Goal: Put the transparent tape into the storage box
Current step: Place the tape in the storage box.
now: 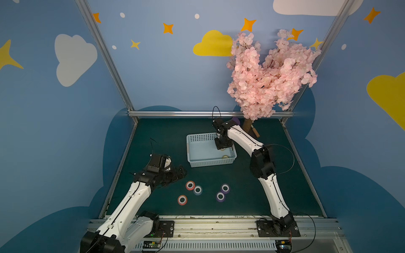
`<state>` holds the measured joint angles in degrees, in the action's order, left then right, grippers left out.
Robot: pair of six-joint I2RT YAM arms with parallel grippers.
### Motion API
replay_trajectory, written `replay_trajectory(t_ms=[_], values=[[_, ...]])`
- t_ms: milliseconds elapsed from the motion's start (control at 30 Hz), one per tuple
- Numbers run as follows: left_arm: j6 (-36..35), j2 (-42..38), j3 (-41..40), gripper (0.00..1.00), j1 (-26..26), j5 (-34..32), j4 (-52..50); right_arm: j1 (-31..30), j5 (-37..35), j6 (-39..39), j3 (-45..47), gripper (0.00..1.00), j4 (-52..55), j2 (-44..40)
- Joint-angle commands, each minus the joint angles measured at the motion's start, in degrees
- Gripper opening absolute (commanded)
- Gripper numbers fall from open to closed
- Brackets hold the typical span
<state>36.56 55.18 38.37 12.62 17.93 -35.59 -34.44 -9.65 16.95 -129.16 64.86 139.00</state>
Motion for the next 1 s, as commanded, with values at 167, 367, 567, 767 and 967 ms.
replay_trajectory(t_ms=[167, 367, 567, 767, 967], values=[[1.4, -2.8, -0.2, 1.00, -0.3, -1.5, -3.5, 1.5, 0.9, -1.1, -2.0, 0.54, -1.5, 2.2], [1.6, -3.8, -0.5, 1.00, -0.3, -1.9, -4.0, 1.9, 4.8, -1.2, -2.1, 0.67, -1.9, 1.2], [1.4, -4.7, -0.5, 1.00, -0.4, -2.1, -3.5, 2.6, 13.4, -0.5, -1.6, 0.76, -2.1, -3.1], [1.3, -6.1, -1.0, 1.00, -0.5, -1.9, -2.5, 3.7, 22.7, 1.9, 1.4, 0.80, -2.9, -9.3], [0.9, -7.9, -2.5, 1.00, -0.5, -1.6, -1.4, 3.8, 29.9, 2.6, 7.8, 0.85, -5.6, -17.6]])
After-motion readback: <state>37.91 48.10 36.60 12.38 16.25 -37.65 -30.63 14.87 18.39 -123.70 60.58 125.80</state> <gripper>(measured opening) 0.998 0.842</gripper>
